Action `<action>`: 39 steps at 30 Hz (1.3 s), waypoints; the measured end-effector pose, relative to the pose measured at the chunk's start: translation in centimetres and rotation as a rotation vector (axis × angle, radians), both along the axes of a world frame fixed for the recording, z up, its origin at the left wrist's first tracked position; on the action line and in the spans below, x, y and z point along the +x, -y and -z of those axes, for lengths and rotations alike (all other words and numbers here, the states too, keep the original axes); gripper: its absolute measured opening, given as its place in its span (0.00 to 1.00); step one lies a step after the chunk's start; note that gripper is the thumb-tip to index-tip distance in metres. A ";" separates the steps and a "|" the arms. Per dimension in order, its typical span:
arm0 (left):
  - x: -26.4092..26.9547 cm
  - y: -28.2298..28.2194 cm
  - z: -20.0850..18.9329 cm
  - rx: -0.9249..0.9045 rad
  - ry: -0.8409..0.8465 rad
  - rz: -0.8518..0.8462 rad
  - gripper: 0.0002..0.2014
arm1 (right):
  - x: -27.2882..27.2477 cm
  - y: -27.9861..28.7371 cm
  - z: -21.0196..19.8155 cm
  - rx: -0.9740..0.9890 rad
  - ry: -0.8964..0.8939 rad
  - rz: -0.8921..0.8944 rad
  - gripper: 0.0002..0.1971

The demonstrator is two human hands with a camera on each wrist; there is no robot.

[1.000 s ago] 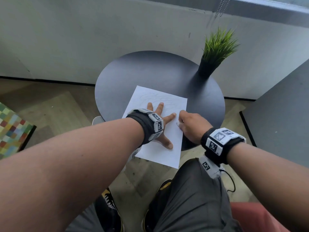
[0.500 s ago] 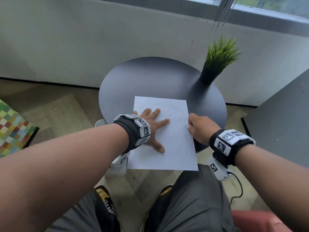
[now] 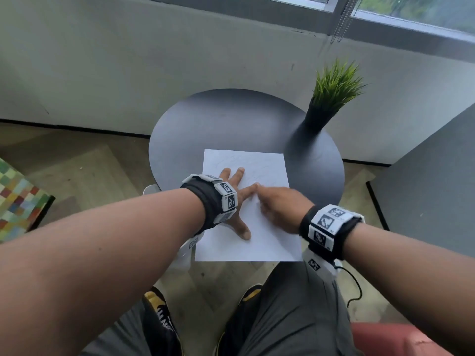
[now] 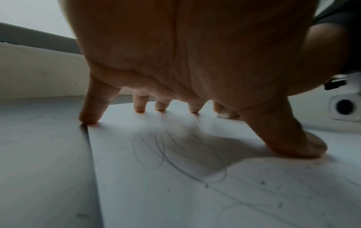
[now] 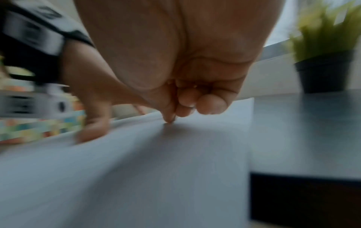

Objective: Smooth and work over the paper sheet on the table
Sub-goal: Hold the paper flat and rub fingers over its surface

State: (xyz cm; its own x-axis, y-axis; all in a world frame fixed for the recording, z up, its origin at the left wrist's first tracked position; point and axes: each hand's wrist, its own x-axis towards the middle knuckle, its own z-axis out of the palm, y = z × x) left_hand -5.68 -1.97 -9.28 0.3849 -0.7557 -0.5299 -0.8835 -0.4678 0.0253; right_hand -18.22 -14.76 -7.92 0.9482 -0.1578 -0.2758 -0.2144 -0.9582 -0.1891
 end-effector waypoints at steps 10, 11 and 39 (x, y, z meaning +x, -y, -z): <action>0.1 0.0 0.3 0.004 0.004 0.010 0.68 | 0.6 0.7 -0.4 -0.049 -0.016 0.073 0.07; 0.1 -0.1 0.4 -0.002 -0.001 0.008 0.68 | 0.2 -0.8 -0.3 0.005 -0.030 -0.007 0.08; -0.2 0.0 -0.1 0.010 0.012 0.020 0.67 | -1.5 1.1 -1.1 0.097 -0.075 0.022 0.07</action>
State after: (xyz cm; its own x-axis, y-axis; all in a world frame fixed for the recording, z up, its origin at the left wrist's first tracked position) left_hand -5.87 -2.00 -9.21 0.3761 -0.7579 -0.5330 -0.8931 -0.4498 0.0094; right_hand -19.70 -15.83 -6.82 0.9209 -0.1477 -0.3607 -0.2525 -0.9310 -0.2634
